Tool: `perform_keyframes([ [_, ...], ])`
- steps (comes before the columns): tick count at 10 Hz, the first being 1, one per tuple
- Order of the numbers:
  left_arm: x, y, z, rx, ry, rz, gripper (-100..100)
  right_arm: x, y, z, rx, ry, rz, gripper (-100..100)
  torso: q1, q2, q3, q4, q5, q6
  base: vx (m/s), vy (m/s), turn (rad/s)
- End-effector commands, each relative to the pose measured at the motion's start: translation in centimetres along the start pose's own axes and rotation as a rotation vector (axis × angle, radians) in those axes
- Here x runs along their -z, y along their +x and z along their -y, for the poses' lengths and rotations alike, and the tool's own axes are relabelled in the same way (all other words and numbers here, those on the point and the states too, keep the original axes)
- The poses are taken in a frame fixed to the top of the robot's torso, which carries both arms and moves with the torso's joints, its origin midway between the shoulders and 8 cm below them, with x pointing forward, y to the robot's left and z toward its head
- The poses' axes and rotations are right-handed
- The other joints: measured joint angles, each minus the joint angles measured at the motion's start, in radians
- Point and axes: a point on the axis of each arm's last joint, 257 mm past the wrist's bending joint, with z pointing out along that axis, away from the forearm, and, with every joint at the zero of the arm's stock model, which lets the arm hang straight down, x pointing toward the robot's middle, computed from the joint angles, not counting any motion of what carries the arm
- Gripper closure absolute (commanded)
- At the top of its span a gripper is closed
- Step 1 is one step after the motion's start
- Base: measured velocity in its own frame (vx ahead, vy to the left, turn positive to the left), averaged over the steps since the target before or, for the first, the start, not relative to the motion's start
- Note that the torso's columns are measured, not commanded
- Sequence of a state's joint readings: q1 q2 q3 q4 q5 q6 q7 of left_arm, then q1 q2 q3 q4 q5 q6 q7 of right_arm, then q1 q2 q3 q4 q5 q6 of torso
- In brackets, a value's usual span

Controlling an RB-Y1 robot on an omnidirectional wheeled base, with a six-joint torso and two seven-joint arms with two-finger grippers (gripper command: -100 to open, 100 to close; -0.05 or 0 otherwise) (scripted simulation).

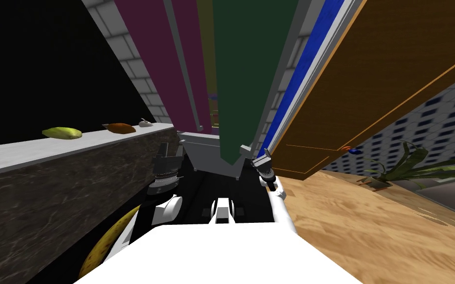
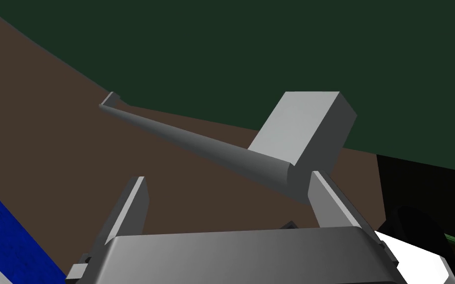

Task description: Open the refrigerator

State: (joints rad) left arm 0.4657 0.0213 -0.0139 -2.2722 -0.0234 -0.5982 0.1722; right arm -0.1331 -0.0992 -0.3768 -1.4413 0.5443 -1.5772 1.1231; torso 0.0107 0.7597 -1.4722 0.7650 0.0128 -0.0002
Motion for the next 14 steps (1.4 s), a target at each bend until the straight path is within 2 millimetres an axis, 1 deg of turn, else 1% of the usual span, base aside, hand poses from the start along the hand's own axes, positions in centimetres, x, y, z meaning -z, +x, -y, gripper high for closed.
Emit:
perform_keyframes([
  [1,0.0,0.0,0.0,0.0,0.0,0.0,0,-1.7,-0.3,1.1,0.016,0.017,0.042,-100,0.001,0.001,-0.001,0.002,0.001,0.0,-0.012,0.002,-0.012],
  [9,0.0,0.0,0.0,0.0,0.0,0.0,0,-1.7,-0.3,1.1,0.016,0.017,0.042,-100,0.001,0.0,-0.002,0.003,0.002,-0.001,-0.002,0.0,0.0],
  [10,0.0,0.0,0.0,0.0,0.0,0.0,0,-1.6,0.8,1.1,-0.01,0.004,0.001,-100,0.001,0.001,-0.001,0.003,0.002,0.0,-0.036,0.008,-0.041],
  [11,0.0,0.0,0.0,0.0,0.0,0.0,0,-1.6,0.8,1.1,-0.01,0.004,0.001,-100,0.0,0.001,0.0,0.001,0.0,0.0,-0.05,0.008,-0.023],
  [12,0.0,0.0,0.0,0.0,0.0,0.0,0,-2.0,1.0,1.5,-0.012,0.006,0.003,-100,-0.001,0.001,0.001,0.0,0.0,0.0,-0.039,0.005,-0.021],
  [14,0.0,0.0,0.0,0.0,0.0,0.0,0,-2.0,1.0,1.5,-0.012,0.006,0.003,-100,0.001,0.002,0.002,0.001,0.0,0.0,-0.004,-0.002,0.0],
])
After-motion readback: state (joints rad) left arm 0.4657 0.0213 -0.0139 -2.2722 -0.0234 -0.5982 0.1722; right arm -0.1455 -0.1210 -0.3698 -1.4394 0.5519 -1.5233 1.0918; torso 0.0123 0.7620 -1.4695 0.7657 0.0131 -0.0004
